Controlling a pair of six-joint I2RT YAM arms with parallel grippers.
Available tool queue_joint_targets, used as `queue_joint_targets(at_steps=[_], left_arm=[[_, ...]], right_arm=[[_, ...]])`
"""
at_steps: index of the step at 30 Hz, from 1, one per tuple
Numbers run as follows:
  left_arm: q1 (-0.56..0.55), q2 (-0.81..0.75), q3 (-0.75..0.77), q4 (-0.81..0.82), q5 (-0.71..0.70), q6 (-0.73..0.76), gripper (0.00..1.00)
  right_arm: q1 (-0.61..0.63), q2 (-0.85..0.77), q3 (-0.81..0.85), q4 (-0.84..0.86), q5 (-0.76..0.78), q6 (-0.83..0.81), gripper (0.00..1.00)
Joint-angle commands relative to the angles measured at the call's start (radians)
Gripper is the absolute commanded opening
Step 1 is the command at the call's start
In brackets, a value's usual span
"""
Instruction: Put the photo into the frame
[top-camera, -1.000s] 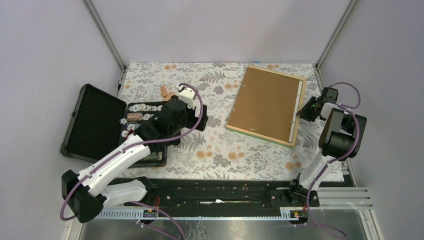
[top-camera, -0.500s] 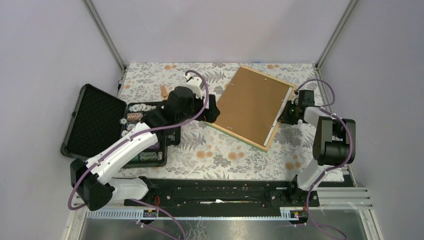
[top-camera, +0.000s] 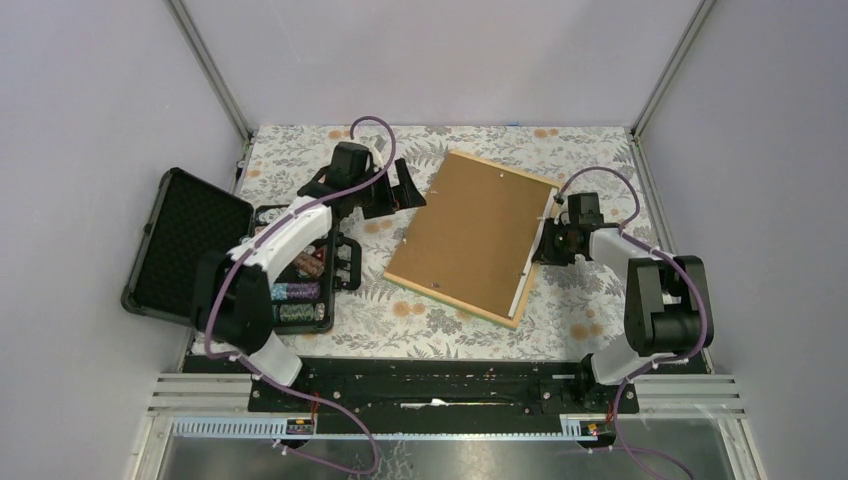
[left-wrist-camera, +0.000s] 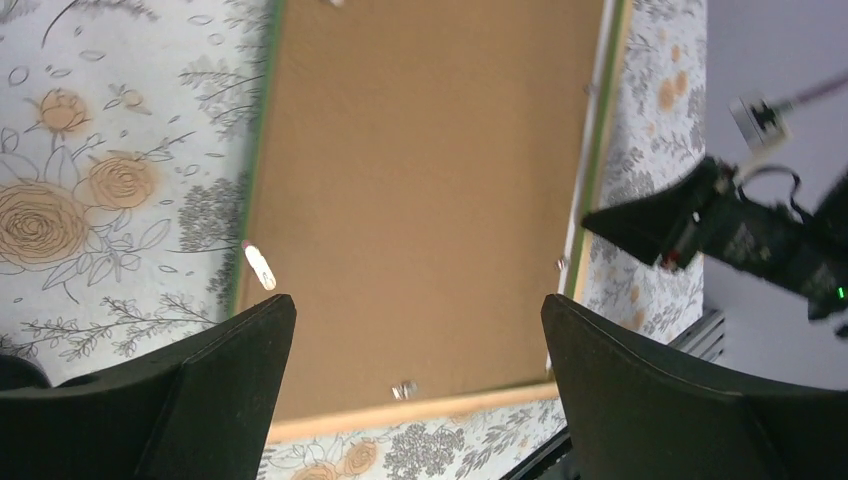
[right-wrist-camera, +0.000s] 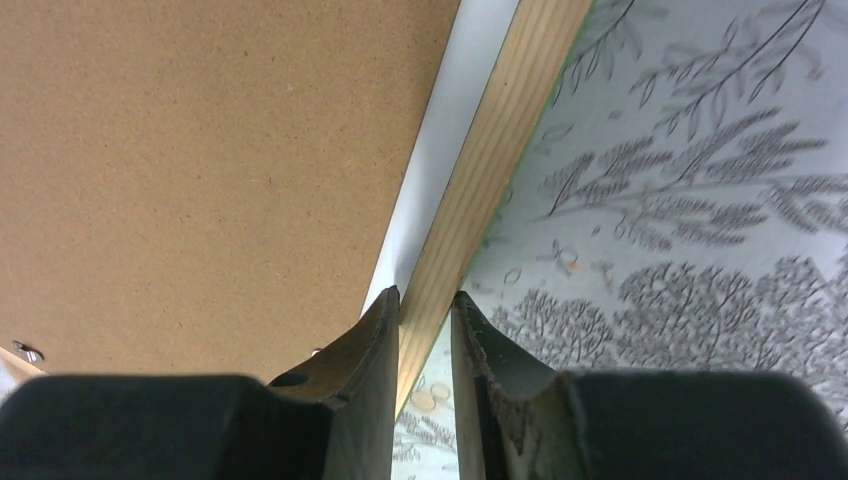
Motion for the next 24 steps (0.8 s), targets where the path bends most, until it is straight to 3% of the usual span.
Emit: queue_joint_targets(at_steps=[1,5,6,8,9,12,18,24], left_arm=[[0.068,0.092,0.066,0.064,0.156,-0.076,0.99],[0.071,0.141,0.076,0.052,0.148,-0.02,0.99],[0.07,0.15,0.074,0.051,0.148,-0.003,0.99],[0.07,0.161,0.055,0.05,0.123,0.033,0.99],[0.07,0.167,0.043,0.047,0.097,0.051,0.99],[0.07,0.186,0.002,0.047,0.043,0.066,0.99],[0.046,0.245,-0.003,0.063,0.087,0.035,0.99],[0.042,0.307,0.03,0.038,0.06,0.054,0.99]], right_arm=[[0.031,-0.071,-0.028,-0.108,-0.022,-0.065,0.0],[0.041,-0.06,-0.022,-0.123,0.041,-0.069,0.0],[0.04,-0.059,-0.016,-0.127,0.072,-0.056,0.06],[0.04,-0.071,-0.003,-0.135,0.119,-0.019,0.35],[0.04,-0.085,0.004,-0.139,0.133,0.002,0.45],[0.04,-0.157,0.035,-0.166,0.169,0.107,0.59],[0.04,-0.223,0.055,-0.159,0.082,0.304,0.64],[0.04,-0.161,-0.009,-0.014,-0.053,0.468,0.63]])
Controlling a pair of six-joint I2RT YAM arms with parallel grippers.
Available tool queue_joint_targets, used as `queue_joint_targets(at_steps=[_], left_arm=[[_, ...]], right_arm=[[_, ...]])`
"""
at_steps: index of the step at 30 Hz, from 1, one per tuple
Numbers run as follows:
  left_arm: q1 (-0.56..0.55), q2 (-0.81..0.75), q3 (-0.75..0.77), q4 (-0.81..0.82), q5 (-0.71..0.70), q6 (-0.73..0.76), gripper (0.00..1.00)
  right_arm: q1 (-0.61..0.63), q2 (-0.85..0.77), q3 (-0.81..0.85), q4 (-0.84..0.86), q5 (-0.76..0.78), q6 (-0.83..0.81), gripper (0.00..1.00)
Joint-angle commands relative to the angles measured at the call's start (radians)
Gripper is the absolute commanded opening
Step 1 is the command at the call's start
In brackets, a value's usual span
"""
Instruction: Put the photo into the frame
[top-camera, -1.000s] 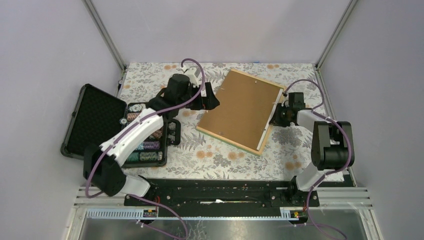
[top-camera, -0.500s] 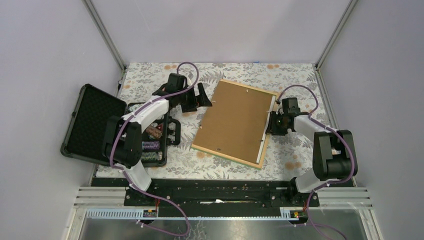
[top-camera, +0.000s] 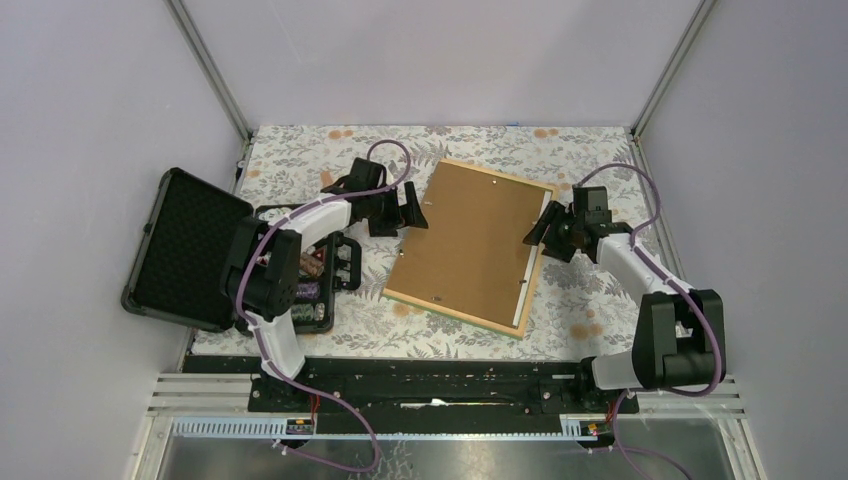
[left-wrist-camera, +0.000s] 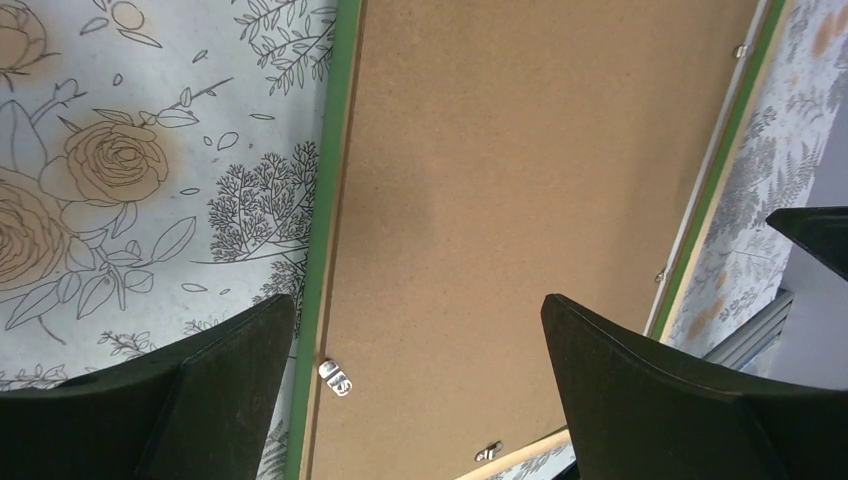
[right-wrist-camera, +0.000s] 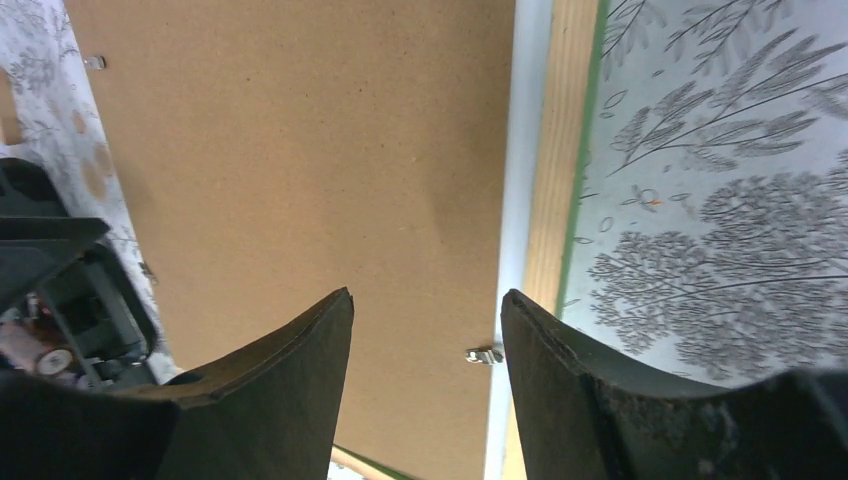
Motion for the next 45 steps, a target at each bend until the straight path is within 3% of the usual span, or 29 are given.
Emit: queue_joint_targets(at_steps=[1,19,24,28,36,41,45], left_arm=[[-0.007,0.042,0.032,0.01,-0.022,0.032,0.99],[-0.032,0.083,0.044,-0.004,-0.023,0.026,0.99],[-0.039,0.1,0.042,-0.004,-0.01,0.013,0.99],[-0.041,0.11,0.046,-0.004,0.003,0.007,0.98],[-0.056,0.087,0.036,-0.005,-0.009,0.017,0.97],[-0.078,0.063,0.033,-0.01,-0.035,0.034,0.97],[-0.077,0.054,0.065,-0.066,-0.109,0.049,0.99]], right_arm=[[0.008,0.053,-0.032,0.096,-0.087,0.158,0.63],[0.18,0.201,0.047,0.012,0.255,0.267,0.68],[0.19,0.21,0.038,0.031,0.246,0.289,0.68],[0.19,0.169,0.011,0.089,0.231,0.3,0.67],[0.189,-0.055,-0.174,0.484,0.063,0.412,0.63],[0.19,-0.129,-0.202,0.509,0.069,0.446,0.61],[0.19,-0.149,-0.154,0.315,0.195,0.397,0.64]])
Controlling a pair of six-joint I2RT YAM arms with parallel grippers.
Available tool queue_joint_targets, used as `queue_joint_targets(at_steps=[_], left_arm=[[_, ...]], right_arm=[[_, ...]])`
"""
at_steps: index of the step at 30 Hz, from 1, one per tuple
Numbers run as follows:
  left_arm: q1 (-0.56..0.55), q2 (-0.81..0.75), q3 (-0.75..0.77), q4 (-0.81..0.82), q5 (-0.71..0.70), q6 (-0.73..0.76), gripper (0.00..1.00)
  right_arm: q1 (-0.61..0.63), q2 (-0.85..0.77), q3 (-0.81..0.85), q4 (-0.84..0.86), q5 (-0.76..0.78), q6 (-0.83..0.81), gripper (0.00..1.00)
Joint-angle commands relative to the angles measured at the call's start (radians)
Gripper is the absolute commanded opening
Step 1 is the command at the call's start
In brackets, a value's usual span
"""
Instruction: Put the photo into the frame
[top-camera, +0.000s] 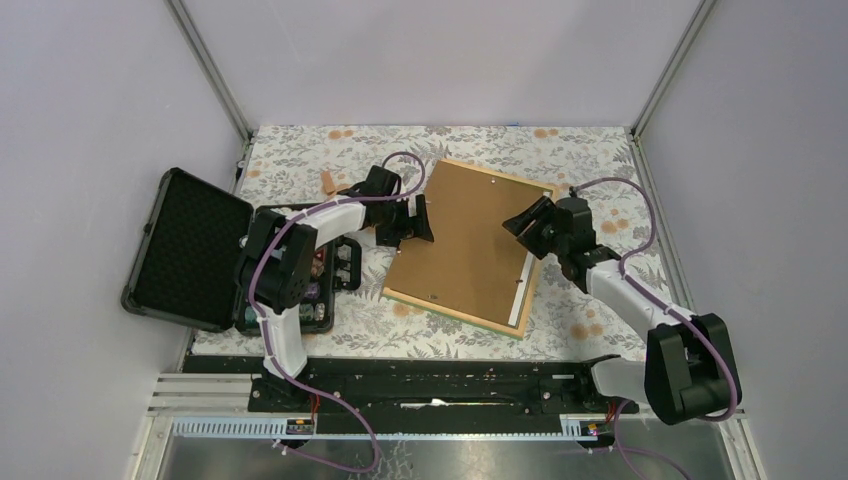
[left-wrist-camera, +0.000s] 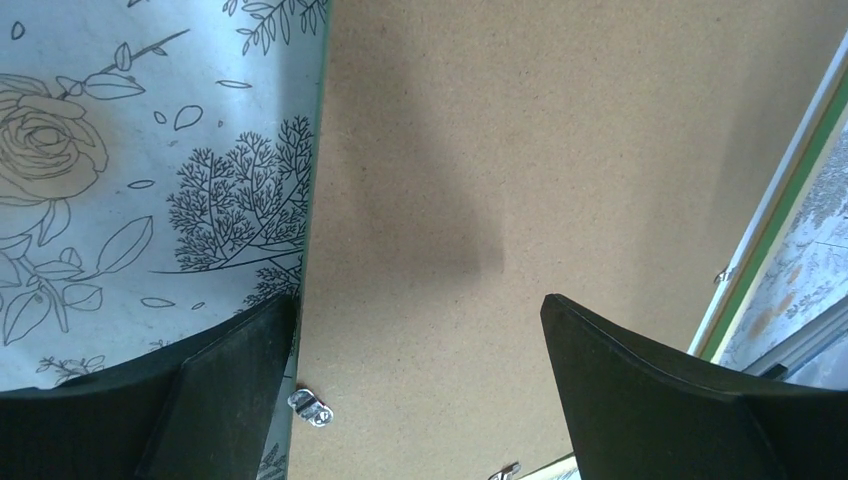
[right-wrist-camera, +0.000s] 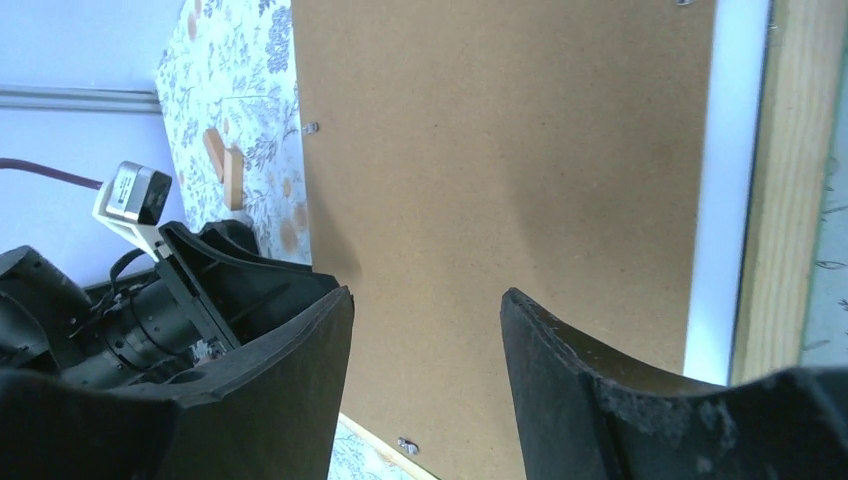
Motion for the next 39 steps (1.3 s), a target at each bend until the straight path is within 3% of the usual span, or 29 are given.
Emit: queue_joint_targets(at_steps=[1,6,10,15,20,39], left_arm=[[-0.013,-0.046,0.052,-0.047,-0.092,0.032,0.99],[-0.013,-0.098,0.046,-0.063,-0.192,0.067,0.99],[-0.012,-0.105,0.045,-0.068,-0.195,0.078,0.99],[-0.013,-0.074,0.055,-0.066,-0.133,0.062,0.98],[-0.013,-0.066,0.049,-0.061,-0.118,0.055,0.98],[-0.013,-0.057,0.054,-0.059,-0.098,0.052,0.99]], right_arm=[[0.009,-0.025,0.048,-0.133,0.114,-0.049,0.65],[0.009,0.047,0.129,-0.322,0.081,-0.173,0.7],[0.009,0.124,0.197,-0.474,0.049,-0.257,0.71],[0.009,0.095,0.118,-0.445,-0.018,-0.177,0.71],[0.018,0.062,0.054,-0.405,0.012,-0.099,0.69],[0.061,0.145,0.03,-0.353,0.092,-0.051,0.67]])
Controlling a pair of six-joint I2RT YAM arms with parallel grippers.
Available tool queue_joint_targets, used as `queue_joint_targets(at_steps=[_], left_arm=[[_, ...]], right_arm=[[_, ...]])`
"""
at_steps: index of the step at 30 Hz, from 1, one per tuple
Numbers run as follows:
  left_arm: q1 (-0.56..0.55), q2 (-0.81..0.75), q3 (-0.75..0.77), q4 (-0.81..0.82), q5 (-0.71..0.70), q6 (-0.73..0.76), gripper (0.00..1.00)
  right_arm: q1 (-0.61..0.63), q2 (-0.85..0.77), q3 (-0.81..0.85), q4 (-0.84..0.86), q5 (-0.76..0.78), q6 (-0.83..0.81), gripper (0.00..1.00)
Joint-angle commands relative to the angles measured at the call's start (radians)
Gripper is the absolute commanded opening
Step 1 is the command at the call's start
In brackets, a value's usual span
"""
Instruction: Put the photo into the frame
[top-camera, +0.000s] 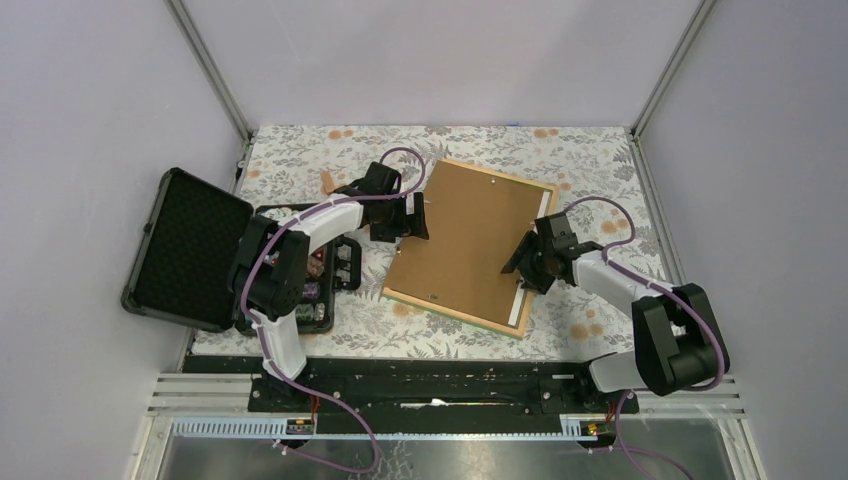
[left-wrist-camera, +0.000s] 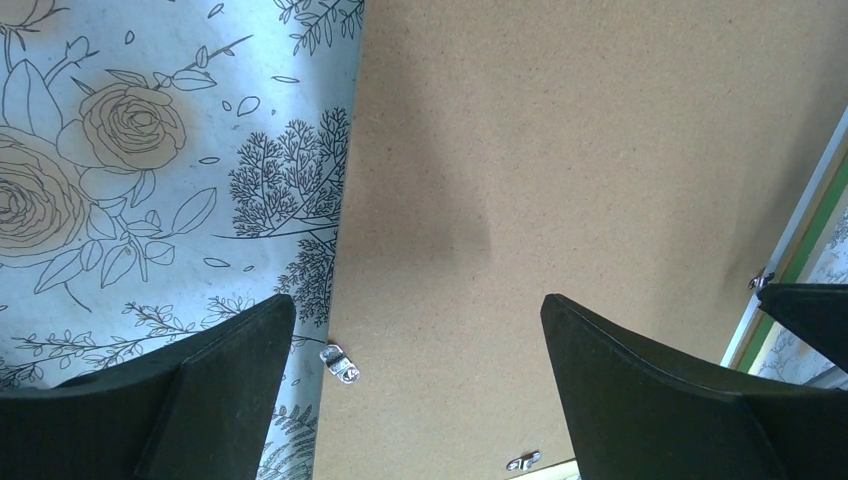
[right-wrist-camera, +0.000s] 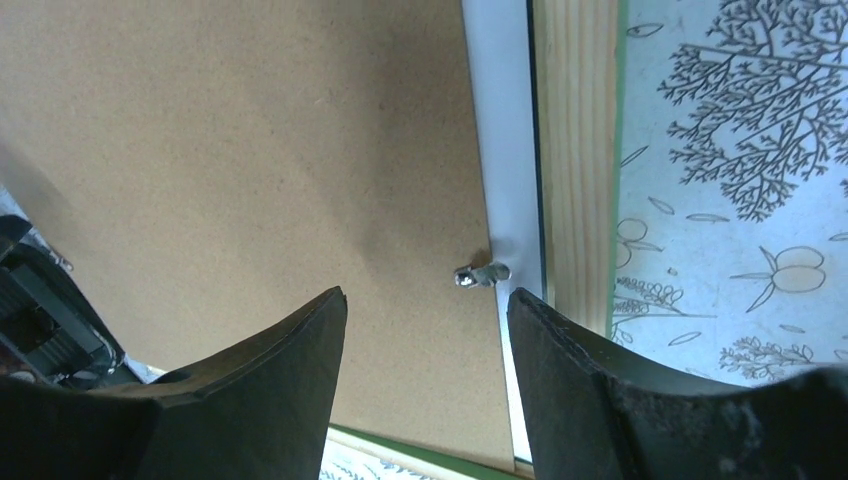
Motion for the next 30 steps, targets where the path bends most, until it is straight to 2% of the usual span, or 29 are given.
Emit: queue_joint_targets(at_steps=[1,10,18,24,27,30], left_arm=[[0.0,0.002,0.037,0.018,0.02,0.0,0.98],[0.0,0.005,0.036,0.024,0.039,0.0,0.98],[0.001,-0.005,0.036,0.025,0.021,0.009,0.98],[0.0,-0.011,0.037,0.018,0.017,0.012,0.99],[0.001,-0.015,0.036,0.018,0.016,0.013,0.99],[0.0,-0.019,0.036,0.018,0.018,0.012,0.99]], right_arm=[[0.009,0.039,0.003,0.051,0.074,0.012,0.67],[0.011,0.072,0.0,0.216,0.12,-0.06,0.67],[0.01,0.082,0.09,0.157,0.236,-0.185,0.67],[0.0,0.19,0.278,0.105,0.333,-0.365,0.69],[-0.041,0.327,0.452,-0.002,0.286,-0.437,0.7],[-0.075,0.411,0.537,-0.028,0.222,-0.476,0.7]])
